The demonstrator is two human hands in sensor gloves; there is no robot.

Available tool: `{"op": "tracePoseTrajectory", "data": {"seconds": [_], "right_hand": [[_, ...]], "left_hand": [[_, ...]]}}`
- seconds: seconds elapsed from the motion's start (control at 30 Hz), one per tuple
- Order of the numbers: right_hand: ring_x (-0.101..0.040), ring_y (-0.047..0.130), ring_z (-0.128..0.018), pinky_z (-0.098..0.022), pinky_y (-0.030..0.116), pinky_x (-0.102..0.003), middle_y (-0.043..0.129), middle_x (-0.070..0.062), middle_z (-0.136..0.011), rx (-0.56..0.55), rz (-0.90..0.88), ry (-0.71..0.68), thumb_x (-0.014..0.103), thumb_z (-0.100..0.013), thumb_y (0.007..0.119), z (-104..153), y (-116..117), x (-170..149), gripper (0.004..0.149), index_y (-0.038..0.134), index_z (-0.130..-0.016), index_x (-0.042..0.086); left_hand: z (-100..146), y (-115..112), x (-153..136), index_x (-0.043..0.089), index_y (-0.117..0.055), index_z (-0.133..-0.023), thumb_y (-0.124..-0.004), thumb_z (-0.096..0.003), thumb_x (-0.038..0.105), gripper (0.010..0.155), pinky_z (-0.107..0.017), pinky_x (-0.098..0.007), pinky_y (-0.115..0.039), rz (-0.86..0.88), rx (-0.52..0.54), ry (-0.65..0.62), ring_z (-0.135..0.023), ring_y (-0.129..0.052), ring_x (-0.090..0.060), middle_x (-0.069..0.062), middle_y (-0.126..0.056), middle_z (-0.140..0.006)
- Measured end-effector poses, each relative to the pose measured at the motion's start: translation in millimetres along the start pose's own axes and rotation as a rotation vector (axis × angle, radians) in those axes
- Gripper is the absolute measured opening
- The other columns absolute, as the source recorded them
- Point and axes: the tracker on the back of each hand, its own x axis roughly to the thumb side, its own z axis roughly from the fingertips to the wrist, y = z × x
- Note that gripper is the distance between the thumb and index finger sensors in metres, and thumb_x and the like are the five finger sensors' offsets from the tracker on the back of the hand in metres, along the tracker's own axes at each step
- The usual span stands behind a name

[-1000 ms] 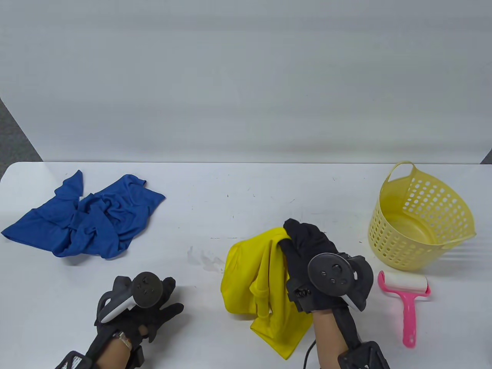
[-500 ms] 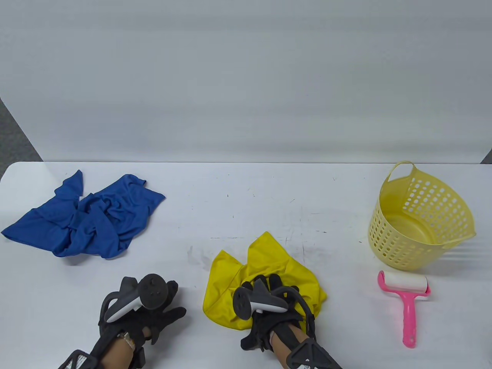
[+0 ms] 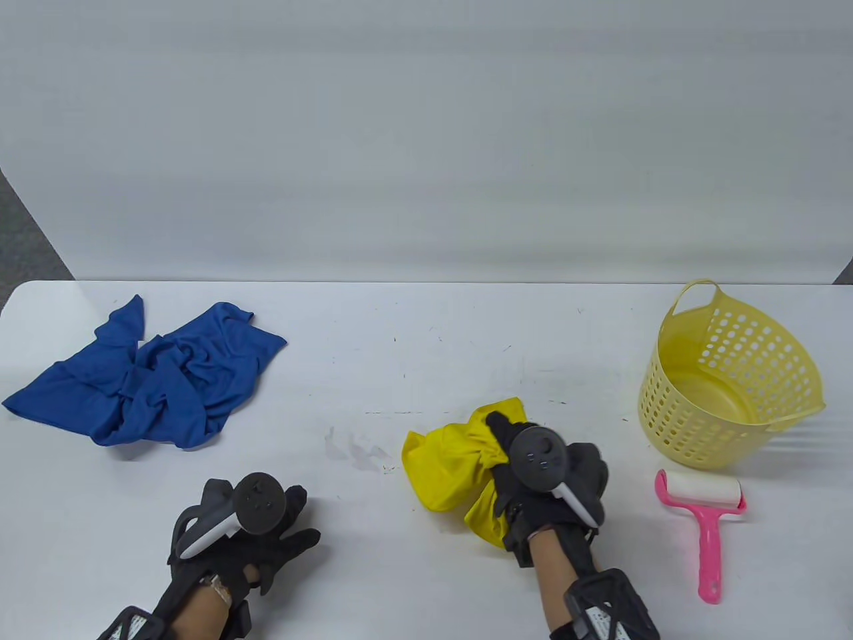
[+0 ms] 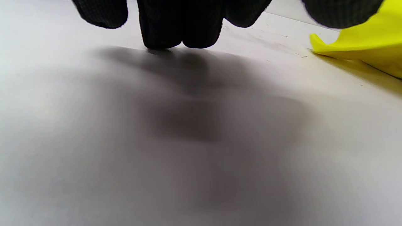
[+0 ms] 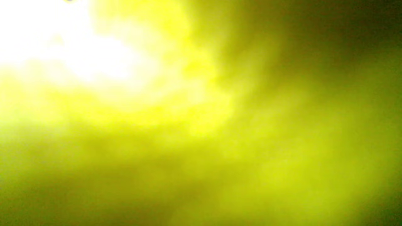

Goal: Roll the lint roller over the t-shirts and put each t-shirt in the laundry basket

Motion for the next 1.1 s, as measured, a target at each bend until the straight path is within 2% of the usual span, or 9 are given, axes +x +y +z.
{"op": "tracePoseTrajectory", "data": {"seconds": [0.17, 0.27, 0.43, 0.53, 0.63, 0.67, 0.73, 0.87, 1.1], "right_hand": [[-0.041, 0.09, -0.056, -0.029, 0.085, -0.049, 0.071, -0.022, -0.083, -0.387, -0.016, 0.058, 0.024, -0.041, 0.087, -20, -106, -9, 0.055, 0.062, -0.091, 0.023], [-0.042, 0.089, -0.058, -0.03, 0.084, -0.05, 0.069, -0.022, -0.084, -0.576, 0.077, 0.103, 0.024, -0.042, 0.085, -31, -152, -15, 0.055, 0.061, -0.091, 0.023], [-0.041, 0.086, -0.063, -0.034, 0.083, -0.051, 0.065, -0.021, -0.086, -0.745, 0.347, 0.233, 0.024, -0.043, 0.082, -48, -187, -38, 0.056, 0.057, -0.092, 0.025], [-0.045, 0.078, -0.071, -0.043, 0.078, -0.054, 0.056, -0.023, -0.09, -0.697, 0.49, 0.329, 0.023, -0.044, 0.079, -62, -178, -65, 0.058, 0.05, -0.094, 0.023], [-0.058, 0.027, -0.093, -0.063, 0.039, -0.073, 0.019, -0.025, -0.103, -0.245, 0.635, 0.635, 0.036, -0.046, 0.079, -78, -150, -94, 0.087, 0.013, -0.099, 0.015], [-0.057, 0.021, -0.094, -0.063, 0.033, -0.075, 0.015, -0.025, -0.104, -0.22, 0.679, 0.639, 0.039, -0.047, 0.079, -79, -144, -97, 0.089, 0.011, -0.099, 0.016], [-0.058, 0.038, -0.092, -0.06, 0.041, -0.075, 0.033, -0.026, -0.104, -0.309, 0.778, 0.531, 0.037, -0.041, 0.083, -83, -133, -99, 0.079, 0.035, -0.1, 0.015], [-0.055, 0.054, -0.091, -0.06, 0.048, -0.073, 0.051, -0.023, -0.103, -0.26, 0.721, 0.449, 0.035, -0.043, 0.081, -88, -114, -82, 0.062, 0.055, -0.096, 0.017], [-0.052, 0.065, -0.087, -0.058, 0.055, -0.07, 0.061, -0.022, -0.099, -0.22, 0.62, 0.203, 0.037, -0.043, 0.079, -71, -59, -39, 0.058, 0.061, -0.093, 0.017]], "left_hand": [[0, -1, 1, 0.029, -0.044, -0.113, -0.065, -0.045, 0.068, 0.081, -0.074, -0.07, -0.055, -0.008, 0.003, 0.002, -0.11, -0.064, -0.044, -0.011, -0.062, -0.118], [1, 0, -1, 0.029, -0.045, -0.113, -0.065, -0.045, 0.068, 0.081, -0.074, -0.07, -0.055, -0.003, 0.008, 0.008, -0.109, -0.066, -0.044, -0.011, -0.062, -0.118], [-1, 0, -4, 0.029, -0.044, -0.113, -0.065, -0.045, 0.068, 0.081, -0.074, -0.069, -0.055, 0.003, 0.011, 0.019, -0.109, -0.065, -0.043, -0.011, -0.062, -0.118], [-1, 0, -5, 0.029, -0.044, -0.113, -0.065, -0.0451, 0.068, 0.081, -0.074, -0.07, -0.055, 0.001, 0.013, 0.023, -0.11, -0.064, -0.043, -0.011, -0.061, -0.118], [-1, 0, -4, 0.029, -0.043, -0.113, -0.065, -0.045, 0.068, 0.081, -0.074, -0.069, -0.055, -0.006, 0.015, 0.022, -0.11, -0.064, -0.043, -0.011, -0.061, -0.118], [-1, 0, -4, 0.029, -0.044, -0.113, -0.065, -0.045, 0.068, 0.081, -0.074, -0.069, -0.055, -0.008, 0.016, 0.022, -0.11, -0.065, -0.043, -0.011, -0.062, -0.118], [0, 1, -3, 0.029, -0.044, -0.113, -0.065, -0.0449, 0.068, 0.081, -0.074, -0.069, -0.055, -0.008, 0.019, 0.017, -0.109, -0.066, -0.043, -0.011, -0.063, -0.118], [-1, 1, -2, 0.029, -0.045, -0.113, -0.065, -0.045, 0.068, 0.081, -0.074, -0.069, -0.055, -0.006, 0.023, 0.01, -0.109, -0.066, -0.043, -0.01, -0.063, -0.118], [-1, 1, 0, 0.029, -0.045, -0.112, -0.065, -0.0451, 0.068, 0.08, -0.074, -0.069, -0.055, -0.003, 0.029, -0.017, -0.109, -0.067, -0.043, -0.01, -0.063, -0.118]]}}
